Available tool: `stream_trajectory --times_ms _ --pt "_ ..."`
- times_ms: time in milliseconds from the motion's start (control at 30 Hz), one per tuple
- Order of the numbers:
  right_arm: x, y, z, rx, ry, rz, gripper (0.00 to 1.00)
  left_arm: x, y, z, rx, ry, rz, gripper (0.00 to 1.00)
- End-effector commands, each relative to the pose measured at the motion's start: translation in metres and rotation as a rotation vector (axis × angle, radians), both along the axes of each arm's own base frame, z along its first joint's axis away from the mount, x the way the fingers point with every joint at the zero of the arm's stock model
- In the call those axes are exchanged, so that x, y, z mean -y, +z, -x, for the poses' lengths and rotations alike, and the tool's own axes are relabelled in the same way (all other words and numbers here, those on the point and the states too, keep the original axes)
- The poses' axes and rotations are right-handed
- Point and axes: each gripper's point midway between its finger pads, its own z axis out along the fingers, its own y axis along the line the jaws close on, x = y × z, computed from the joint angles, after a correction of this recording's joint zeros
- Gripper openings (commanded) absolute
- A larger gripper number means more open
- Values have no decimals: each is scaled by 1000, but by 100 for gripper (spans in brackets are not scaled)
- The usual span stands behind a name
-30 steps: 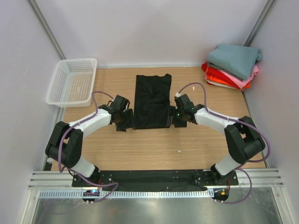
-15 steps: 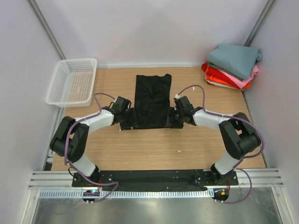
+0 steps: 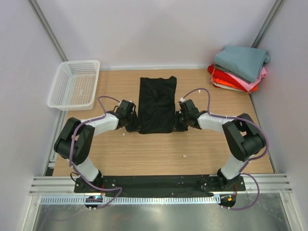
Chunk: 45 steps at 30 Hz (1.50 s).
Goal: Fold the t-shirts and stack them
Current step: Fold the tshirt
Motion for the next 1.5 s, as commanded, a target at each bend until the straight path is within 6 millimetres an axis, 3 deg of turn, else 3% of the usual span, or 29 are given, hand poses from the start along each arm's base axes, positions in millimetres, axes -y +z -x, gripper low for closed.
stream_trajectory --times_ms 0,133,233,467,567,633,733,800,833,867,933,967,1133,1200,1333,1400,1433,1467 --pt "3 1 2 6 1 -1 1 1 -1 5 8 -17 6 0" --pt "6 17 10 19 0 -13 1 3 21 15 49 -14 24 0" --pt "10 26 24 20 0 -32 1 3 29 33 30 -14 7 0" --pt "20 55 81 18 6 -114 1 5 64 88 49 -42 27 0" --pt "17 65 100 20 20 -142 1 3 72 106 39 -46 28 0" --pt "17 80 104 46 5 -165 1 1 88 108 70 -45 49 0" --pt "19 111 89 118 -18 -153 1 -14 105 107 97 -20 -13 0" --pt "19 123 81 146 -22 -129 1 -14 126 99 141 -27 -25 0" --pt "19 139 73 177 -17 -118 1 -19 127 98 138 -22 -60 0" --pt "21 144 66 198 -31 -93 1 -17 142 91 168 -23 -56 0" --pt "22 154 56 210 -23 -50 1 -22 146 85 179 -26 -103 0" --pt "23 156 52 217 -30 -34 1 -20 154 80 197 -25 -99 0" --pt "19 167 30 247 -21 -5 1 -20 159 61 199 -20 -110 0" --pt "16 162 21 233 -10 20 1 -16 160 51 188 -28 -98 0" --pt "11 169 -7 243 -12 32 1 -17 162 18 177 -11 -93 0" --pt "13 162 -23 221 -21 41 1 -16 164 -6 174 -7 -96 1" --pt "11 171 -35 240 -25 30 1 -13 165 -12 161 -18 -79 1" --pt "16 171 -46 233 -39 33 1 -9 175 -27 180 -25 -68 1"
